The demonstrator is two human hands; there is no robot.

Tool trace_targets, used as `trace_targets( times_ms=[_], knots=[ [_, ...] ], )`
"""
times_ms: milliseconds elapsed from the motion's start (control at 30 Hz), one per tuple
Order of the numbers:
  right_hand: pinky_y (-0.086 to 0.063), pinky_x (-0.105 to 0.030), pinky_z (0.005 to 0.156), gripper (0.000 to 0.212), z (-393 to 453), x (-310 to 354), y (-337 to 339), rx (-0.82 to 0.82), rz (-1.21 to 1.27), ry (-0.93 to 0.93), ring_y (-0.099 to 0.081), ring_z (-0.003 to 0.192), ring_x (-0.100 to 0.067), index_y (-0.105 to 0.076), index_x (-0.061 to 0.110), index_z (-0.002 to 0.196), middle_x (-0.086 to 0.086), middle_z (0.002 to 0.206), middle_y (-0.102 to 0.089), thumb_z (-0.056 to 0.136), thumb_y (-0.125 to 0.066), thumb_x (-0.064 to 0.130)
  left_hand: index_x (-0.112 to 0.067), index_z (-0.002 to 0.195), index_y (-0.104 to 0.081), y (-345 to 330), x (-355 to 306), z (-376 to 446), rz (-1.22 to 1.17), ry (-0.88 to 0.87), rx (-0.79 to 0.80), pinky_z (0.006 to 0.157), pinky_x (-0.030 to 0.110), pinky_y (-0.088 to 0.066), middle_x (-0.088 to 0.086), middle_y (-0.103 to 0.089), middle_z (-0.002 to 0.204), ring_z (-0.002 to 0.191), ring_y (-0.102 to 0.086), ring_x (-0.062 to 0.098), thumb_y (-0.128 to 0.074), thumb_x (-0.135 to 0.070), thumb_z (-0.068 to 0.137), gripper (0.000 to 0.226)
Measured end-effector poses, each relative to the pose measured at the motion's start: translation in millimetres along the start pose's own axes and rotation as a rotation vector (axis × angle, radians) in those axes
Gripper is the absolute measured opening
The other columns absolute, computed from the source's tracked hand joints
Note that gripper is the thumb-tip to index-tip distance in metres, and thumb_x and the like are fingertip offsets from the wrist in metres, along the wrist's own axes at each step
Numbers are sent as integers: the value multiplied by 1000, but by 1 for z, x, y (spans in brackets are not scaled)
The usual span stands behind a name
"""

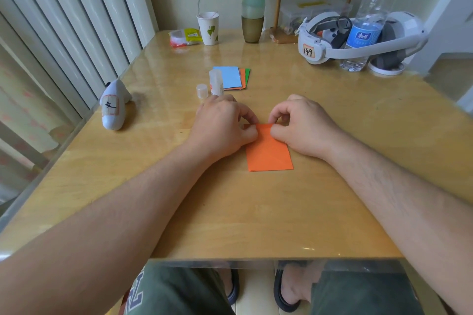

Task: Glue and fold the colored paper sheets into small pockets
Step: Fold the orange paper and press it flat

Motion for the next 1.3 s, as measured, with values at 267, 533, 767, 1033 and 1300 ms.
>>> trace_targets(
  times_ms=[267, 533, 767, 1033, 1300],
  knots=[
    [-37, -26, 71, 7, 2, 3, -3, -31, -10, 28, -56, 83, -8, -75, 31, 79, 6, 90, -55, 83, -80, 34, -40, 90, -79, -1, 0, 2, 22, -42, -41, 77, 37, -44, -11, -48, 78, 91, -56, 24, -75, -46, 79, 13],
    [-36, -23, 75, 2, -1, -5, 4, -38, 6, -18, -56, 87, -9, -78, 29, 84, 9, 89, -56, 85, -79, 27, -40, 90, -79, -2, 5, 0, -12, 17, 2, 80, 42, -52, -12, -44, 74, 89, -55, 23, -74, -42, 83, 8],
    [-37, -24, 75, 4, -1, -6, 4, -37, 3, -21, -56, 86, -8, -77, 30, 83, 9, 88, -55, 85, -78, 27, -39, 90, -79, -2, 8, 0, 0, 23, -6, 80, 43, -51, -13, -44, 75, 89, -52, 22, -74, -42, 84, 8],
    [-37, -27, 73, 15, 7, 0, -6, -36, -9, -11, -55, 87, -12, -73, 30, 80, 5, 93, -56, 84, -80, 43, -39, 92, -79, -4, 1, 4, 27, -38, -31, 75, 35, -41, -9, -49, 78, 90, -57, 25, -74, -47, 84, 13],
    [-34, -27, 70, 12, 7, -2, -4, -59, 1, -32, -54, 81, -7, -74, 30, 82, 3, 93, -57, 84, -81, 39, -35, 94, -79, -4, 2, 4, 43, 6, -14, 79, 39, -49, -10, -49, 76, 91, -57, 24, -71, -47, 86, 17]
  ],
)
Point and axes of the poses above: each hand's wrist, its own z-axis towards the middle knuckle, its own y-axis out of the back of the hand, x = y × z, the point moved 2 cm from there along z, towards the middle knuckle
